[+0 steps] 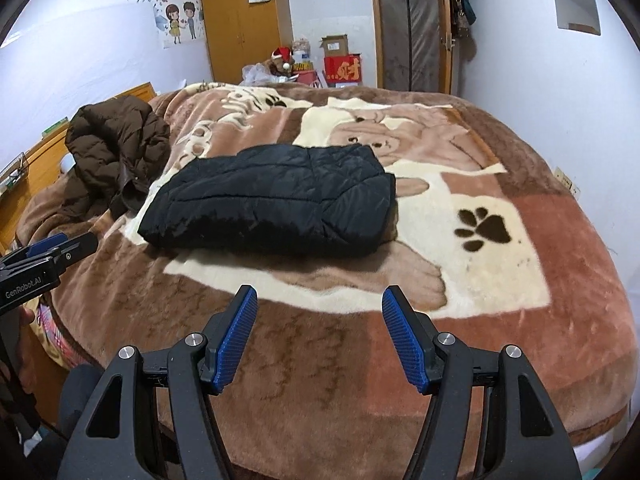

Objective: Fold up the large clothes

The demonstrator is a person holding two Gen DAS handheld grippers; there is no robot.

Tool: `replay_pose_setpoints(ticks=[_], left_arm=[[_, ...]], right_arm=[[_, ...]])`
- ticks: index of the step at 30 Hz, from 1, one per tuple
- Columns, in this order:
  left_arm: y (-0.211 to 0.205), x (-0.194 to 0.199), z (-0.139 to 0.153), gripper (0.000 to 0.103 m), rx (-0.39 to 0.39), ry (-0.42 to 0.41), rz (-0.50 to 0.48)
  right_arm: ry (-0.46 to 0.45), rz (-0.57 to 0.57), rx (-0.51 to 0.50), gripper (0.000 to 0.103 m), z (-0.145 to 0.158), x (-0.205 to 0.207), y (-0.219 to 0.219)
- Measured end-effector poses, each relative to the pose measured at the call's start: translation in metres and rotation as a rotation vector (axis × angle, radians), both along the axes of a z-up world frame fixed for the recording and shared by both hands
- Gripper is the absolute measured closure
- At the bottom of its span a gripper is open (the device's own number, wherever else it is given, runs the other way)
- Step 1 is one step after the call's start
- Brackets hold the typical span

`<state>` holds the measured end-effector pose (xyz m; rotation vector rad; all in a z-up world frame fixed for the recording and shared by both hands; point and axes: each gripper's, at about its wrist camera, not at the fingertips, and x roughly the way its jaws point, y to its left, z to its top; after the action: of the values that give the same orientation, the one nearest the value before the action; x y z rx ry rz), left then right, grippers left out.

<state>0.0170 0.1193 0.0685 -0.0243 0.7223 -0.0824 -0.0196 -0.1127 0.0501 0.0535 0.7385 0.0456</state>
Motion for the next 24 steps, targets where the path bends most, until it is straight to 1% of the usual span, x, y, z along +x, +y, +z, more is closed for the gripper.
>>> replay_pose_setpoints(ticks=[6, 11, 20, 24], left_arm=[[0.002, -0.001, -0.010, 0.020, 0.016, 0.024, 0.012], [0.009, -0.001, -0.015, 0.020, 0.000, 0.038, 0.039], [0.011, 0.000, -0.022, 0.020, -0.009, 0.063, 0.032], [0.013, 0.001, -0.025, 0.020, -0.027, 0.076, 0.030]], right_arm=[[0.022, 0.017, -0.009, 0.038, -0.007, 0.000, 0.006], [0.024, 0.026, -0.019, 0.038, -0.007, -0.002, 0.011], [0.044, 0.022, -0.020, 0.038, -0.011, -0.001, 0.011], [0.047, 0.028, -0.023, 0.038, -0.012, 0.001, 0.012]])
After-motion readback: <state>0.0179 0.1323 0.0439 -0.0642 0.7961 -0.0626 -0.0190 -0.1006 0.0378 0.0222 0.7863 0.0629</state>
